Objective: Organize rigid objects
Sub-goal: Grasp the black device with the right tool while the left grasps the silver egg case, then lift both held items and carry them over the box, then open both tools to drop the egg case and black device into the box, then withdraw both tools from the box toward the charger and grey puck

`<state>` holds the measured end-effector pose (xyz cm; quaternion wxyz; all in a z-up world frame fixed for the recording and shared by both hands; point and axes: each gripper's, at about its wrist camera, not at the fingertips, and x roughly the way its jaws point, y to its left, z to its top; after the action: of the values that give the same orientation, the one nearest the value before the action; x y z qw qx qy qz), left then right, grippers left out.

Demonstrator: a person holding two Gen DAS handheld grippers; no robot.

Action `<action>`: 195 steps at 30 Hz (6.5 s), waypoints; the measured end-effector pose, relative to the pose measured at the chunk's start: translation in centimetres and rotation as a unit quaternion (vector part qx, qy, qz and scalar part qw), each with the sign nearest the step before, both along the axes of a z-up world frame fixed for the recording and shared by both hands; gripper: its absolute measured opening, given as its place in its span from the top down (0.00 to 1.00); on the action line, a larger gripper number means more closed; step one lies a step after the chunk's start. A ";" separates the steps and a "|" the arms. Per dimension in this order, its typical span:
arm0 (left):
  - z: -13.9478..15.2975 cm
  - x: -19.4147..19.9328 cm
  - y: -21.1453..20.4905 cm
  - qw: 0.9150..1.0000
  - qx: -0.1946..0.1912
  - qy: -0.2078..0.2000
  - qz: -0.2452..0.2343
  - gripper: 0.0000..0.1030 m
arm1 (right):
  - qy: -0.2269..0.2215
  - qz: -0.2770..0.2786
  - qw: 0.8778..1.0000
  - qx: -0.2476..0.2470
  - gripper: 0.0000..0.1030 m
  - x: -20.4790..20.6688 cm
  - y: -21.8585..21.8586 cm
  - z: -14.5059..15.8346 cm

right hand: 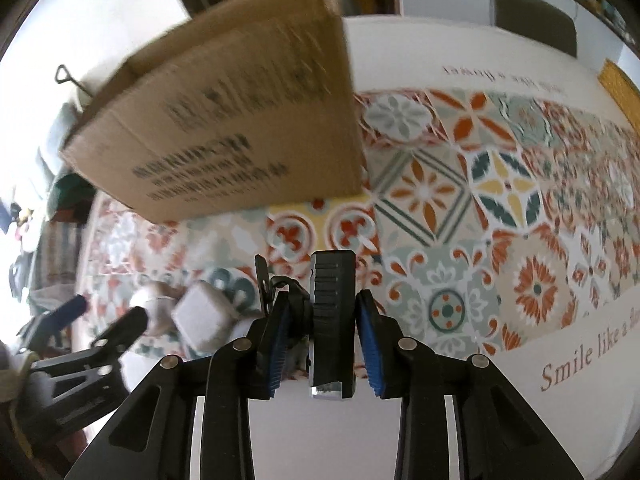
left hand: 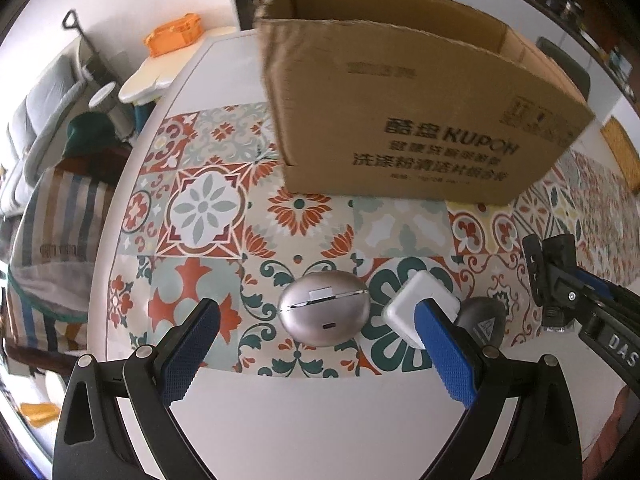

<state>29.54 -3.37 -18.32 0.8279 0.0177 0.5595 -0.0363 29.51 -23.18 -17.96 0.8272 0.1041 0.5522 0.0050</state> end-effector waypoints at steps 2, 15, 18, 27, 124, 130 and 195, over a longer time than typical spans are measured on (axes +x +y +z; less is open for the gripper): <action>-0.1 0.2 0.4 1.000 -0.003 0.004 0.009 0.04 | -0.006 0.016 1.000 0.005 0.68 0.2 0.2 0.6; -3.3 1.8 1.3 0.997 -0.025 0.053 0.041 0.12 | 0.006 0.079 0.997 0.022 0.68 2.2 2.5 -0.2; -4.0 2.2 1.3 0.997 -0.032 0.062 0.044 0.17 | 0.009 0.078 0.997 0.025 0.68 2.4 2.5 -0.4; -5.9 3.2 0.9 0.995 -0.040 0.076 0.051 0.23 | 0.018 0.078 0.996 0.024 0.68 3.2 2.5 -1.4; 15.5 10.4 -3.0 0.981 -0.054 -0.177 -0.066 0.37 | -0.174 0.049 0.983 0.020 0.68 10.0 0.6 16.4; 13.4 11.8 -3.7 0.986 -0.039 -0.143 -0.071 0.37 | -0.146 0.048 0.988 0.013 0.68 11.8 0.6 14.5; 12.0 -2.5 1.0 0.992 0.017 -0.121 0.025 0.03 | -0.107 0.068 0.992 0.006 0.35 -0.6 1.7 11.9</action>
<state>27.06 -2.32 -6.34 0.8896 0.0220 0.4561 -0.0038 28.90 -21.48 -6.03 0.8786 0.0703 0.4664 0.0756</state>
